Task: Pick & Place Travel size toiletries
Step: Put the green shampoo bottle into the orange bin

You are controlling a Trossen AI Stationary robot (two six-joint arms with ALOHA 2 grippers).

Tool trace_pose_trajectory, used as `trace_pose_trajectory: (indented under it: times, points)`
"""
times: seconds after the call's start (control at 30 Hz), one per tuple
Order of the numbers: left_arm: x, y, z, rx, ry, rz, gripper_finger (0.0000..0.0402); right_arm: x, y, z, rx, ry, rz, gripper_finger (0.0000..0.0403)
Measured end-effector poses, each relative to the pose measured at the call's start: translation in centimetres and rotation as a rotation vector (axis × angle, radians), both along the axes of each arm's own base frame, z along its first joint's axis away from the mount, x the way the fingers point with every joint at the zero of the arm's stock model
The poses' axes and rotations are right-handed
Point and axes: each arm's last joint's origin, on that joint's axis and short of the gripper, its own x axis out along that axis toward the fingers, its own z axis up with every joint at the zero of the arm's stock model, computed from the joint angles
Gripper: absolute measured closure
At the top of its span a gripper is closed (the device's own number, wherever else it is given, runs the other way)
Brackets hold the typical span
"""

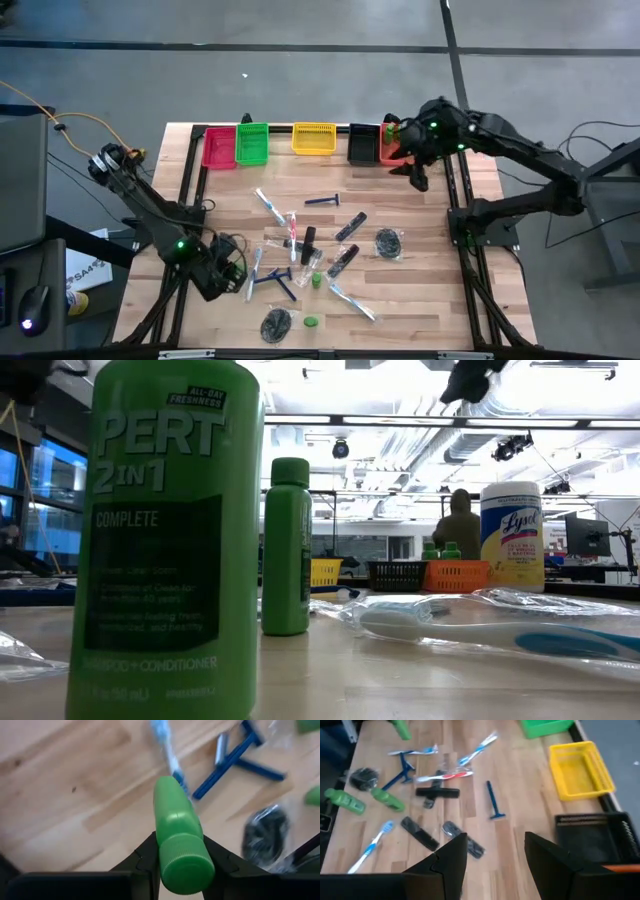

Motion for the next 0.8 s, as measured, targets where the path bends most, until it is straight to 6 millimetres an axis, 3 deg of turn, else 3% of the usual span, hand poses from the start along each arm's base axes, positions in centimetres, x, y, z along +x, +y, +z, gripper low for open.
trace_pose_trajectory:
  times: [0.33, 0.8]
  points:
    - [3.9, 4.6, 0.8, 0.128, -0.104, -0.153, 0.0315, 7.6, 1.0, -3.2, 0.035, -0.048, 0.242, 0.0215]
    - [8.1, 10.6, 1.9, 0.255, -0.307, -0.286, 0.0314, 17.2, 4.7, -9.4, 0.028, -0.141, 0.406, 0.0215]
